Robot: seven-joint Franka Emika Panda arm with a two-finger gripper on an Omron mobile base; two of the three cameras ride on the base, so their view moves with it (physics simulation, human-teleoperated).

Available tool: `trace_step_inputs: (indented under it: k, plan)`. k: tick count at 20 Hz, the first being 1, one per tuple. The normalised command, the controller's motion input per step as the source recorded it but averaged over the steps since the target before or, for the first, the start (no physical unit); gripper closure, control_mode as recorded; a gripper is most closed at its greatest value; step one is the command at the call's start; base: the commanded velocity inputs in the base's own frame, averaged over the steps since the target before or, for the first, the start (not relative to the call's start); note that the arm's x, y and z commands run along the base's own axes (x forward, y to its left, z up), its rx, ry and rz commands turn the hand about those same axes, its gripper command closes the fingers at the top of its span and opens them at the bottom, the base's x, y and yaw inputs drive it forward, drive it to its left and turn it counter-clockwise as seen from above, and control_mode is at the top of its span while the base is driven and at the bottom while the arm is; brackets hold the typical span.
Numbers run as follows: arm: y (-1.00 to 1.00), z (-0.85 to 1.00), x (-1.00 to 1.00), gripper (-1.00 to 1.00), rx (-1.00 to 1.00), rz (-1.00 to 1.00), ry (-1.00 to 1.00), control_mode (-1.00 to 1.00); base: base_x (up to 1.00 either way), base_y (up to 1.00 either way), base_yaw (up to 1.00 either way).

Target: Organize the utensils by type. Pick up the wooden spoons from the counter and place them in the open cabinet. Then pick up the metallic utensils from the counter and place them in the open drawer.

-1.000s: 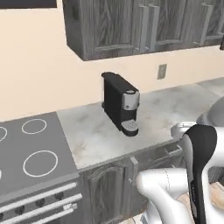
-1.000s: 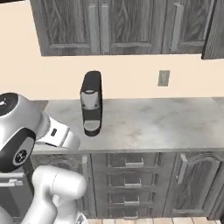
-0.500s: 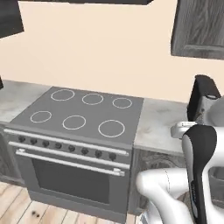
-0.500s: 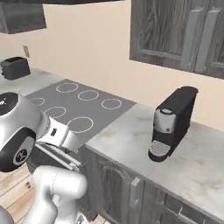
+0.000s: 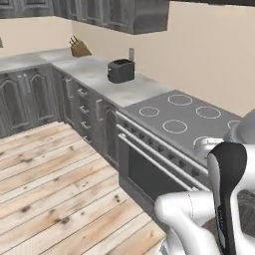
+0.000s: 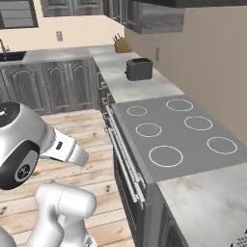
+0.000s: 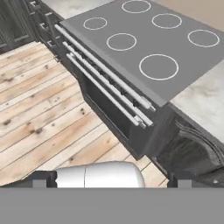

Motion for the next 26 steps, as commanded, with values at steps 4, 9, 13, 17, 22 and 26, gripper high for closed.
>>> trace_step_inputs:
  k: [4, 9, 13, 17, 22, 26]
  plan:
    - [0.00, 0.00, 0.00, -1.00, 0.00, 0.00, 0.00, 1.00, 0.00, 0.00, 1.00]
    - [0.00, 0.00, 0.00, -1.00, 0.00, 0.00, 0.00, 1.00, 0.18, 0.00, 0.94]
    - [0.00, 0.00, 0.00, -1.00, 0.00, 0.00, 0.00, 1.00, 0.80, 0.05, 0.50]
    - [0.00, 0.00, 0.00, -1.00, 0.00, 0.00, 0.00, 1.00, 1.00, 0.04, 0.21]
    - [0.00, 0.00, 0.00, -1.00, 0.00, 0.00, 0.00, 1.00, 1.00, 0.02, 0.02]
    - [0.00, 0.00, 0.00, -1.00, 0.00, 0.00, 0.00, 1.00, 1.00, 0.05, 0.06]
